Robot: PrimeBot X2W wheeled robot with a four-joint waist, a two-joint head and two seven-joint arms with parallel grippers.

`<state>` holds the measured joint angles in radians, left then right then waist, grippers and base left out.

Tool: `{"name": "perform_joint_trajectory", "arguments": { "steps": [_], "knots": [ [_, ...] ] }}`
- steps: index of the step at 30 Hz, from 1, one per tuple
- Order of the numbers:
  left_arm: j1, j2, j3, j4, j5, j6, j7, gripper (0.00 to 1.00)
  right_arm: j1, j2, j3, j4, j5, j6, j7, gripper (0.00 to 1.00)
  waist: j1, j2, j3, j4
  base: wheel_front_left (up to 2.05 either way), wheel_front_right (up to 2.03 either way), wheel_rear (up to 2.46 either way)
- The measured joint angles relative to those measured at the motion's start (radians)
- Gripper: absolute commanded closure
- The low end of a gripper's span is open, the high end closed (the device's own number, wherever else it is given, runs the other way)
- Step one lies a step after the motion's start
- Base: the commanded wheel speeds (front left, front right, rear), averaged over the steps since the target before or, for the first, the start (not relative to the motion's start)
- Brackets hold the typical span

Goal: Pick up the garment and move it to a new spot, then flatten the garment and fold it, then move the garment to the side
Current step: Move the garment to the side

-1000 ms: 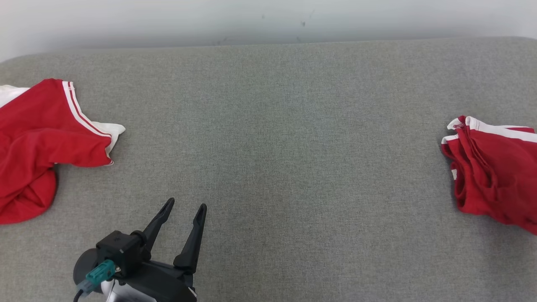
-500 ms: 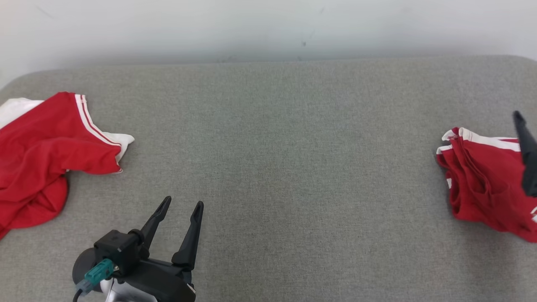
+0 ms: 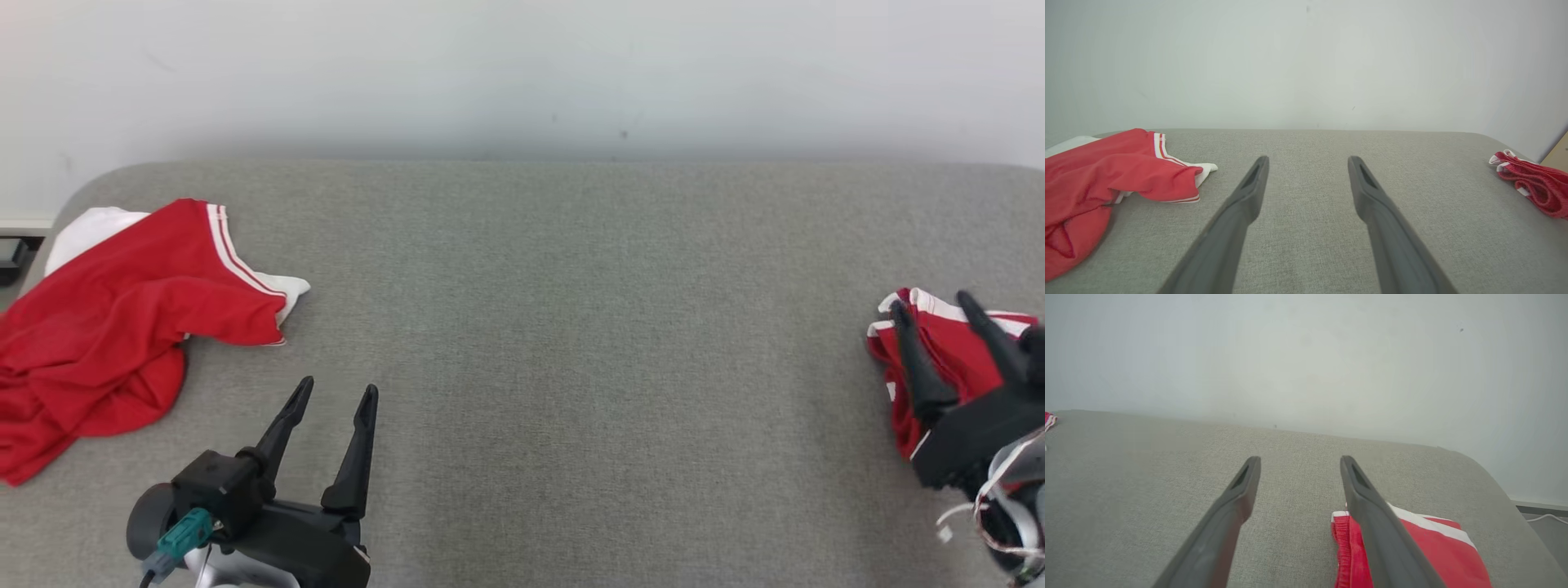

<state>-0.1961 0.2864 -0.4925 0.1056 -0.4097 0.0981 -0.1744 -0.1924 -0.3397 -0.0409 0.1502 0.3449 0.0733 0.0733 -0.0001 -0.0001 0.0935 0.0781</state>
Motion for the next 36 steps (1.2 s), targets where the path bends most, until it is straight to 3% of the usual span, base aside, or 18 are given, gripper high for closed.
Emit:
{"name": "perform_joint_trajectory", "arguments": {
  "steps": [11, 18, 36],
  "knots": [
    [0.001, -0.025, 0.017, 0.049, -0.007, 0.007, -0.011, 0.00, 0.108, 0.098, 0.012, -0.055, 0.025, -0.004, -0.112, 0.00, -0.0001, 0.0000, -0.064, 0.067, 0.00, 0.00, 0.00],
    [0.041, 0.001, 0.061, 0.057, -0.053, 0.008, -0.011, 0.00, 0.146, 0.157, 0.072, -0.061, 0.023, -0.013, -0.140, 0.00, -0.0001, 0.0000, -0.113, 0.093, 0.00, 0.00, 0.00],
    [0.070, 0.005, 0.098, 0.086, -0.097, 0.016, 0.043, 0.00, 0.184, 0.205, 0.060, -0.002, 0.004, -0.087, -0.191, 0.00, 0.0001, 0.0001, -0.143, 0.029, 0.00, 0.00, 0.00]
  ]
}}
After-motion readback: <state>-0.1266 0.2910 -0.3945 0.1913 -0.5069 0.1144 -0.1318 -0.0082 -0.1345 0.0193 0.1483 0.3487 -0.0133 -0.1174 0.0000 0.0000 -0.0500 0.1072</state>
